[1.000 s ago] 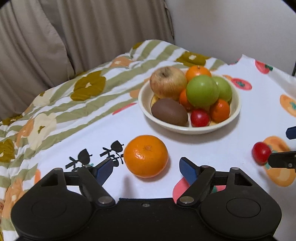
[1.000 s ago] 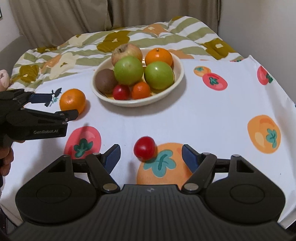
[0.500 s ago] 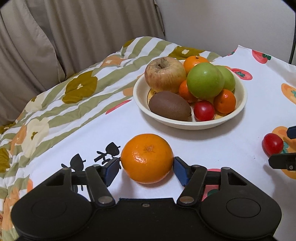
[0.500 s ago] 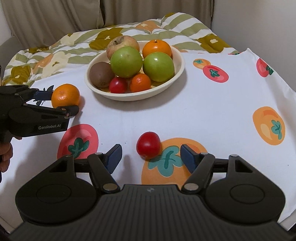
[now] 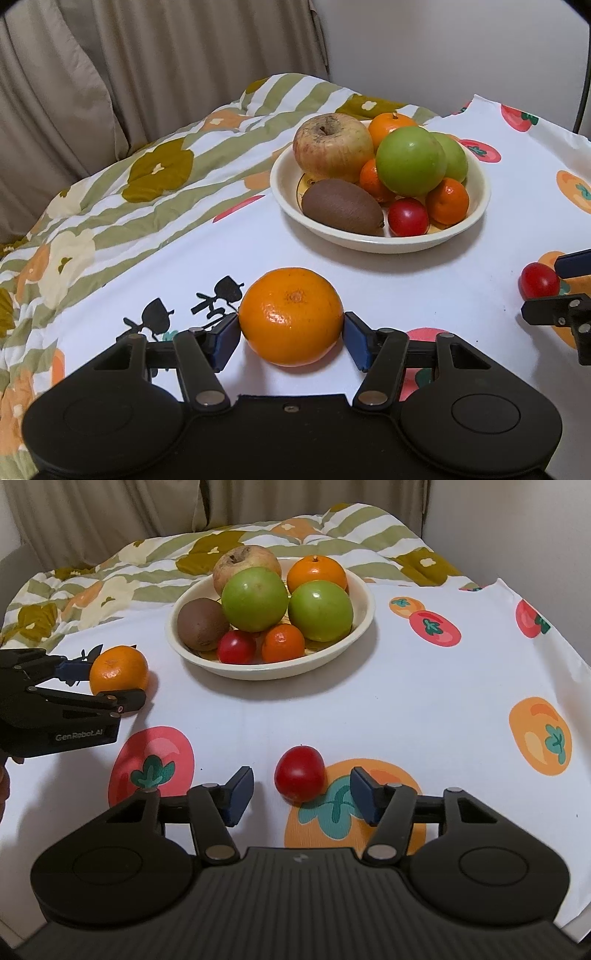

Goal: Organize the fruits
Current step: 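Grasp the large mandarin with the left gripper while the right gripper grasps a red tomato, then carry the large mandarin and tomato into the duck bowl and open both grippers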

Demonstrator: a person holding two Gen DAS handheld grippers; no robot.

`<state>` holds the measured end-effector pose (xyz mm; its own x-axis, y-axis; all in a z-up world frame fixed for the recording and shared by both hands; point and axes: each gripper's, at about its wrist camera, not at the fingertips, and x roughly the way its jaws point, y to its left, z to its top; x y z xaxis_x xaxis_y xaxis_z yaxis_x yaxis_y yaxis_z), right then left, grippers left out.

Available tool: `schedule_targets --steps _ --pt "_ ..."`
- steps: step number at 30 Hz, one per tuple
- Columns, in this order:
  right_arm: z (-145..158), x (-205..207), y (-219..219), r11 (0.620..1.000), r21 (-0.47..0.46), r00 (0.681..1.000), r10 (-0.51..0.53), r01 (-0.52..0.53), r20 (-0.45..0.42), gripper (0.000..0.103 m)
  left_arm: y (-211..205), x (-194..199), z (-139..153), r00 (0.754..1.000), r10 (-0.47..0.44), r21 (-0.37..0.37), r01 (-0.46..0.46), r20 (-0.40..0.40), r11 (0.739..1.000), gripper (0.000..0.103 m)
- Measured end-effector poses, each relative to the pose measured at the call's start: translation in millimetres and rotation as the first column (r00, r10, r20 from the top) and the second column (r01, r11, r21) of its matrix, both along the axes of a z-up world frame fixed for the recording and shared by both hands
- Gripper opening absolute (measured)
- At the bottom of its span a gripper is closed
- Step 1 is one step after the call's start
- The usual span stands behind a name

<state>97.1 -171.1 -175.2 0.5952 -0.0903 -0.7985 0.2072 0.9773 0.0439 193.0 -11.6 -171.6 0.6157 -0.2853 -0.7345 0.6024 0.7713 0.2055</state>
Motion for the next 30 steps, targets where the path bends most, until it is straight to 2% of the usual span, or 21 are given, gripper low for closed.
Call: schedule_targets --steps 9,13,19,30 --pt "-1 4 0 1.000 -0.009 1.000 0.022 -0.022 -0.009 0.064 7 -8 3 0.999 0.037 -0.015 -0.037 -0.009 0.999 0.064" --pt "-3 7 -1 0.999 -0.008 0.998 0.052 -0.053 -0.023 0.046 7 -11 6 0.999 0.054 -0.020 -0.054 -0.006 0.998 0.064" --pt "2 7 -5 0.997 -0.006 0.997 0.079 -0.079 -0.017 0.045 6 -15 14 0.996 0.085 -0.032 -0.085 -0.003 0.996 0.064" --pt "36 9 -26 0.992 -0.015 0.991 0.128 -0.128 0.034 0.045 -6 -21 40 0.988 0.151 -0.069 -0.150 0.005 0.986 0.064"
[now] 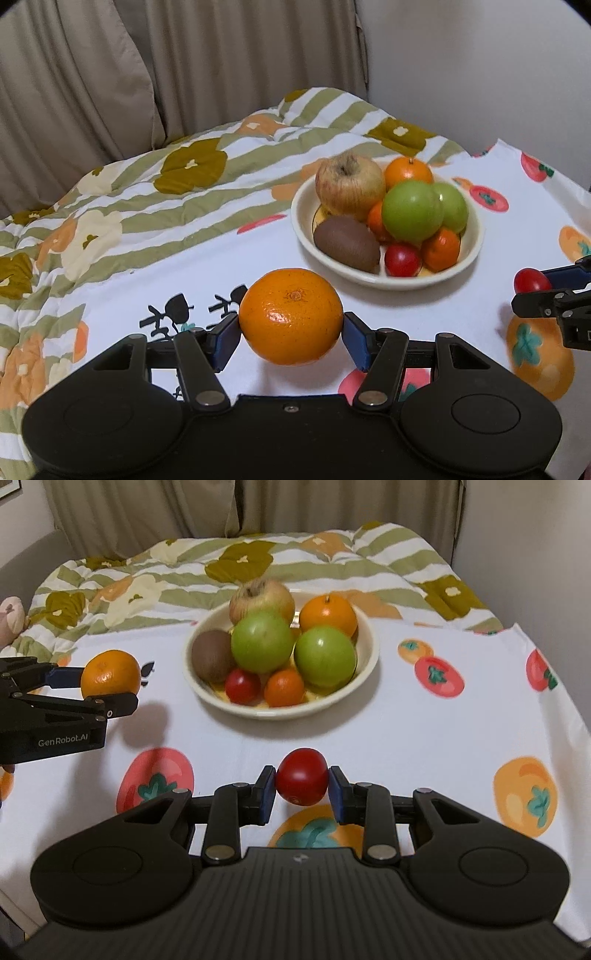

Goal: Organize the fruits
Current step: 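Carry the large mandarin and tomato into the duck bowl and open both grippers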

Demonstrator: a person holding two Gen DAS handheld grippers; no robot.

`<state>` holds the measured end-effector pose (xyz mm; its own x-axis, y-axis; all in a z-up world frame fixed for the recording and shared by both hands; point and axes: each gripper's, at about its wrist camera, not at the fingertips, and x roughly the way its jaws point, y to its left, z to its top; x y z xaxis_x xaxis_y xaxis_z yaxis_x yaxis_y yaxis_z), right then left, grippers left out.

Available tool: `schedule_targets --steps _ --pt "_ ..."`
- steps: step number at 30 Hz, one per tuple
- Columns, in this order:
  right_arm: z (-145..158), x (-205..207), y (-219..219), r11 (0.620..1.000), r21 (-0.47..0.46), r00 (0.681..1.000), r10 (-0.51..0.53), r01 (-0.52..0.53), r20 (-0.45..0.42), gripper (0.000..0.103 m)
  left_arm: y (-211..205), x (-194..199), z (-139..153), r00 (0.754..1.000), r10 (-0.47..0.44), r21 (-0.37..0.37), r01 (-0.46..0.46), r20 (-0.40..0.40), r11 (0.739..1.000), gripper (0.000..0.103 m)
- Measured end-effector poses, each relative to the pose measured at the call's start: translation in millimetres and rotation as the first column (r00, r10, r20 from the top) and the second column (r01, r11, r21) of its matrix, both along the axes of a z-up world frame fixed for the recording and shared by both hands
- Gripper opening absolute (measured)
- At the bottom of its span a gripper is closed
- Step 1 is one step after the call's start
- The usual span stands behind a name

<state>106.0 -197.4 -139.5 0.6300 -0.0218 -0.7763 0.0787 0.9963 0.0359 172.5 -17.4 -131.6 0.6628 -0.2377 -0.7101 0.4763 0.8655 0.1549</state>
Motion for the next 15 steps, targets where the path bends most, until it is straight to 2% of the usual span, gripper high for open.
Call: schedule_targets --steps 8,15 --pt "23 13 -23 1.000 0.008 0.999 0.029 -0.030 0.043 0.045 -18 4 31 0.999 0.035 -0.034 -0.034 0.036 0.999 0.064" --pt "41 35 -44 0.997 0.002 0.994 0.076 -0.076 0.082 0.045 -42 18 45 0.997 0.068 -0.068 -0.065 0.041 0.996 0.064"
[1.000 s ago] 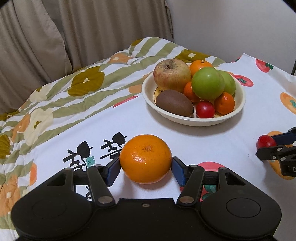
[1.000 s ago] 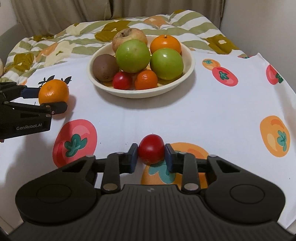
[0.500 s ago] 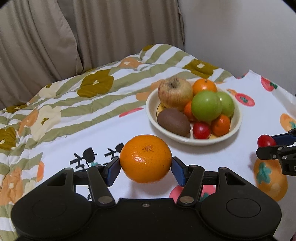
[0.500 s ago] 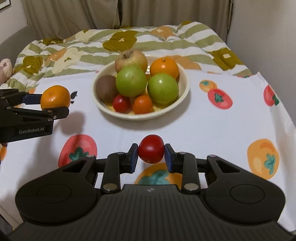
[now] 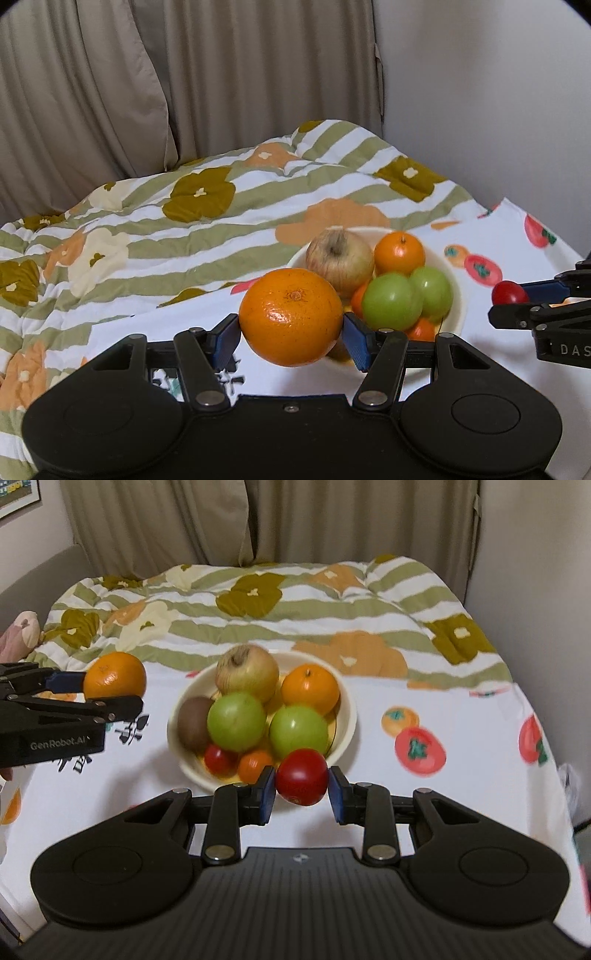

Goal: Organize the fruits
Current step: 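Carry the large mandarin and tomato into the duck bowl and open both grippers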

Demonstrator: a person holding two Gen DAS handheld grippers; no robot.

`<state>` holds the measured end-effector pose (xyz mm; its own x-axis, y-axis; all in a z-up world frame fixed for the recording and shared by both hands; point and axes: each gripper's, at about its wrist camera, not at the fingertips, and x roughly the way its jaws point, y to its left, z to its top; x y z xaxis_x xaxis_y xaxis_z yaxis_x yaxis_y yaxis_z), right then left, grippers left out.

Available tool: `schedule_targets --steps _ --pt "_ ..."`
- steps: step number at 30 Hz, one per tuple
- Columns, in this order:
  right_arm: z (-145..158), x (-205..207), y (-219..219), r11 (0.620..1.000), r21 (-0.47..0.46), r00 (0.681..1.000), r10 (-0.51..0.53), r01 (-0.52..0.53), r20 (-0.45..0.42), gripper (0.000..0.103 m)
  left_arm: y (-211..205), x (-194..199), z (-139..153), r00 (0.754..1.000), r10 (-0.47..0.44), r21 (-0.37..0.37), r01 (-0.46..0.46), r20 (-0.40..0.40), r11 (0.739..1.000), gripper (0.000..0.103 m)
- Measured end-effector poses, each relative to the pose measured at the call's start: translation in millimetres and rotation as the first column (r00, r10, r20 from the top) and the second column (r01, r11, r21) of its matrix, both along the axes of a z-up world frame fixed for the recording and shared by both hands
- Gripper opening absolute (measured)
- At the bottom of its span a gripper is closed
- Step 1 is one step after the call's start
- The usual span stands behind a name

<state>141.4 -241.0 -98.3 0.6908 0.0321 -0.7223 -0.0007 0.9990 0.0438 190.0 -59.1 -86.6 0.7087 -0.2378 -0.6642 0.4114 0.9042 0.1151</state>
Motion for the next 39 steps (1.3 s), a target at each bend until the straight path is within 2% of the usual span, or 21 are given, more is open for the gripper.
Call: schedule_targets --steps 6,12,21,29,31,33,39 --pt "8 22 -16 0.999 -0.003 0.999 0.047 -0.047 0.023 0.045 -19 19 -3 0.999 0.033 -0.024 -0.034 -0.015 0.999 0.064" --pt "2 40 -28 0.996 -0.009 0.996 0.087 -0.087 0.016 0.045 -32 39 -15 0.996 0.067 -0.045 -0.070 -0.056 0.997 0.064" --pt "-8 56 -40 0.991 -0.002 0.991 0.130 -0.130 -0.001 0.045 -34 54 -29 0.986 0.119 -0.078 -0.129 -0.121 0.989 0.064" --pt "-9 66 -35 0.987 -0.001 0.987 0.162 -0.162 0.001 0.045 -32 59 -33 0.981 0.122 -0.109 -0.139 -0.152 0.984 0.065" --pt "-9 68 -33 0.986 -0.001 0.986 0.168 -0.168 0.002 0.045 -29 58 -31 0.984 0.114 -0.136 -0.133 -0.141 0.982 0.071" --pt "-9 70 -32 0.985 0.000 0.985 0.174 -0.174 0.002 0.045 -27 55 -27 0.987 0.109 -0.152 -0.126 -0.119 0.980 0.085" --pt "-7 77 -26 0.983 -0.001 0.983 0.186 -0.186 0.011 0.045 -25 54 -22 0.989 0.098 -0.150 -0.114 -0.111 0.982 0.086"
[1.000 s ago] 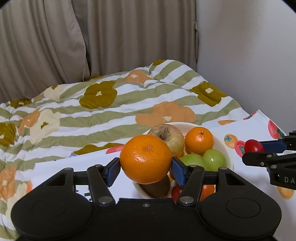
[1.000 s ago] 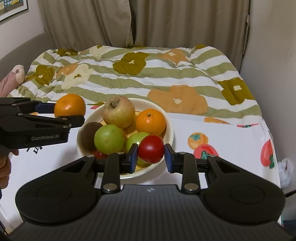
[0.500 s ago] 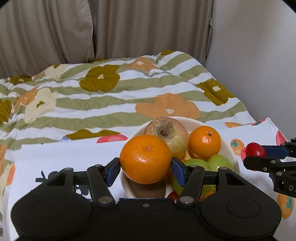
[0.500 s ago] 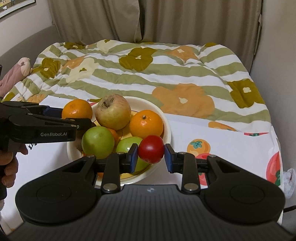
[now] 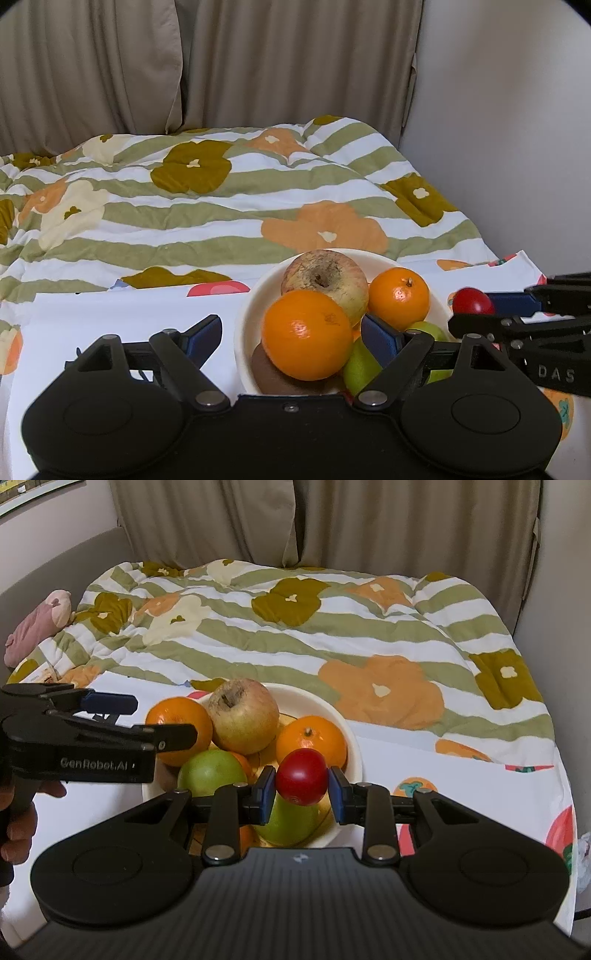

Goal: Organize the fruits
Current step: 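Carry the large mandarin and tomato into the duck bowl and open both grippers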

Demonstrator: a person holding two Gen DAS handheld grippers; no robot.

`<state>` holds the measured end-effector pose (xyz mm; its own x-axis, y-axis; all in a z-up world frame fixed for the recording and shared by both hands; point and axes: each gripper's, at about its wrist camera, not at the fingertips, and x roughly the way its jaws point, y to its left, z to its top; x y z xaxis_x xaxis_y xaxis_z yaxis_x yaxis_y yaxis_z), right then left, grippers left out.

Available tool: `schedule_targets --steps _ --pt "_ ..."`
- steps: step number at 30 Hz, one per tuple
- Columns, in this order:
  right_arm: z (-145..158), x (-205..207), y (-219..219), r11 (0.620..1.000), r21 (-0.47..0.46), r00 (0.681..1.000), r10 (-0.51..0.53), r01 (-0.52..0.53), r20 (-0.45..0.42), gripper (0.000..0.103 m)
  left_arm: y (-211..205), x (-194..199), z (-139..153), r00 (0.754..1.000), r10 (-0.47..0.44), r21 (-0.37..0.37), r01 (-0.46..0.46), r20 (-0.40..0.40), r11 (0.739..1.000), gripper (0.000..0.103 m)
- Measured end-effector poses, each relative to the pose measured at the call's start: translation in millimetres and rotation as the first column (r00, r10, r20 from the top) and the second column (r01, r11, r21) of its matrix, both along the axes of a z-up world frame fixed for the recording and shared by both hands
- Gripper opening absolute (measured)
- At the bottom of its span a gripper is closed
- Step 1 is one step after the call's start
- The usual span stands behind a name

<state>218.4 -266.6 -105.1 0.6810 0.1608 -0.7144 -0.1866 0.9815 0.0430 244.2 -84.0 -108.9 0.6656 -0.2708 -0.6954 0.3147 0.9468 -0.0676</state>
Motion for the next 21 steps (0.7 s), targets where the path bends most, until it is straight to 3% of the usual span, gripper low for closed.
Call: schedule_targets --steps 7,16,17,19,20,21 --pt "2 16 7 0.999 0.009 0.999 0.038 -0.038 0.004 0.045 10 -9 8 1.000 0.014 0.013 -0.015 0.020 1.000 0.086" --pt "-6 42 14 0.996 0.063 0.997 0.059 -0.056 -0.041 0.046 17 -20 8 0.998 0.052 0.089 -0.056 0.046 0.994 0.086" --pt "-5 42 15 0.996 0.061 0.997 0.062 -0.060 -0.038 0.049 17 -21 8 0.997 0.057 0.092 -0.061 0.045 0.994 0.086" --pt "-5 42 17 0.996 0.059 0.997 0.070 -0.068 -0.031 0.075 19 -21 7 0.997 0.068 0.092 -0.072 0.044 0.993 0.086" --pt "-4 40 17 0.996 0.061 0.997 0.069 -0.067 -0.021 0.083 20 -22 7 0.996 0.073 0.092 -0.077 0.044 0.993 0.086" --pt "-3 39 15 0.996 0.066 0.998 0.066 -0.065 -0.009 0.085 20 -22 7 0.996 0.079 0.094 -0.083 0.045 0.992 0.086"
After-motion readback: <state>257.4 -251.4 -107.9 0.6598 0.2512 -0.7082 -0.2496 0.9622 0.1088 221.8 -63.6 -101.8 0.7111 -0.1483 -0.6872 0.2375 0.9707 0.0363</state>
